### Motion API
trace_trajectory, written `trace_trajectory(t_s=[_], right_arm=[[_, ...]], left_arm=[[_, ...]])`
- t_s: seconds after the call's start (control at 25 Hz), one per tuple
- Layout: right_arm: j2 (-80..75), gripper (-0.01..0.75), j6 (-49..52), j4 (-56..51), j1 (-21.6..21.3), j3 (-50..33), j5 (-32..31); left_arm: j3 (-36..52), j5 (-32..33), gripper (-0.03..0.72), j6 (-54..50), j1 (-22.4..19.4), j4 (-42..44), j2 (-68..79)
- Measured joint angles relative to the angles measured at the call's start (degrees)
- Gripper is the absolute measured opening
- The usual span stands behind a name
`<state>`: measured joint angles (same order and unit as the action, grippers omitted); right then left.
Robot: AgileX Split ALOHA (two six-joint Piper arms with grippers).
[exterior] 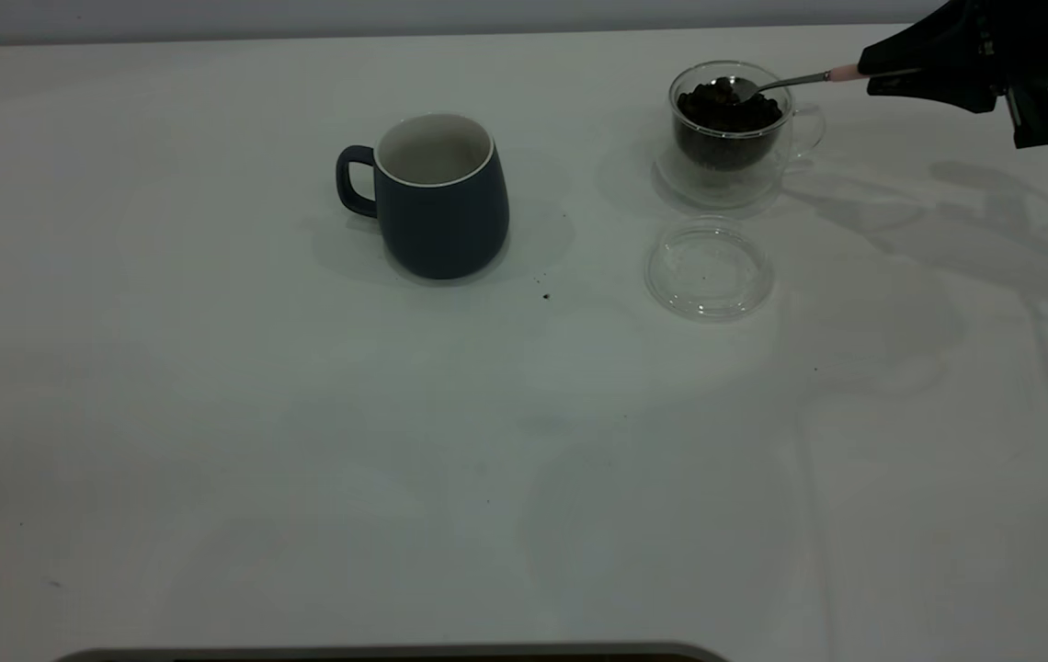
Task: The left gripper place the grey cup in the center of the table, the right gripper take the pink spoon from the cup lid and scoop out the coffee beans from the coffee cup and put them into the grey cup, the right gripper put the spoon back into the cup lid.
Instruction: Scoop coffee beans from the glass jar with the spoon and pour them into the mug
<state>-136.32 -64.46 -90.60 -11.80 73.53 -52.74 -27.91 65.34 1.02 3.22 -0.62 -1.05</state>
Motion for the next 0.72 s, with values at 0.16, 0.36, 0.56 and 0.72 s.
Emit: trace_trajectory(t_s=[0.16,0.36,0.56,0.72], right_arm=[[-1.21,0.105,2.03,0.08,-0.58,0.05,-2.18],[-3.74,0.105,2.91,-1.74,-1.5,0.23,-5.42],[-6.46,0.105,3.75,-4.46,-3.2,0.4,-10.18],[-8.31,0.105,4.95,-5.52,-4.68,0.47,-12.0]], left_arm=[[0.0,0.0,0.565,0.0,0.0,0.0,0.0],[0.0,0.0,0.565,0.0,0.0,0.0,0.0],[0.0,0.0,0.565,0.0,0.0,0.05,0.0],[0.0,0.0,0.565,0.0,0.0,0.05,0.0]])
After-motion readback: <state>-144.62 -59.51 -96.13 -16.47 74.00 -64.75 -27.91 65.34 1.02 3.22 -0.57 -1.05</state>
